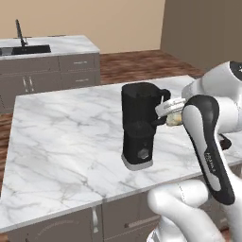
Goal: Grab the garlic and lemon from the fridge, place them in the blender, close the lid, and turn on the blender to create a marinade.
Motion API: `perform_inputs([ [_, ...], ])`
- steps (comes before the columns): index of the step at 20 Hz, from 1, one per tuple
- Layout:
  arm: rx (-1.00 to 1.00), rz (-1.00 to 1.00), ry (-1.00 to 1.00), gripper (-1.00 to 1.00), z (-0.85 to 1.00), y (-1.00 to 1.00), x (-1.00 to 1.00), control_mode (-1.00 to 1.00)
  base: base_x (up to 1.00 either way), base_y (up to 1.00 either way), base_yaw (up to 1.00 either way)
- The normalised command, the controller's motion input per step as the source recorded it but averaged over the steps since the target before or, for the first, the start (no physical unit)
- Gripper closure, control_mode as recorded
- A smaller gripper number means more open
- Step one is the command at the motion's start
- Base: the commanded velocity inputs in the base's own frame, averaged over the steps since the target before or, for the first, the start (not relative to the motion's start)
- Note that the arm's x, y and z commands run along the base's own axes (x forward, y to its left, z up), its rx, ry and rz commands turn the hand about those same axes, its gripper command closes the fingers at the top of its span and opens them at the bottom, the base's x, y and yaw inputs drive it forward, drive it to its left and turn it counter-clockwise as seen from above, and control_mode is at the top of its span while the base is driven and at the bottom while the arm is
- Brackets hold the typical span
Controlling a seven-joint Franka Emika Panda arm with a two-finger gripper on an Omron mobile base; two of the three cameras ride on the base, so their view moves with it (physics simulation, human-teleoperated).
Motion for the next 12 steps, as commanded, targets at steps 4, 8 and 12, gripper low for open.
perform_inputs([
  [4,-0.12,0.06,0.32,1.0,0.86,0.38,0.95,-1.0,0.0,0.0,0.0],
  [8,-0.14,-0.04,0.35,1.0,0.79,0.31,1.0,-1.0,0.0,0.0,0.0],
  [12,-0.13,-0.04,0.16,1.0,0.08,0.0,0.52,-1.0,0.0,0.0,0.0],
])
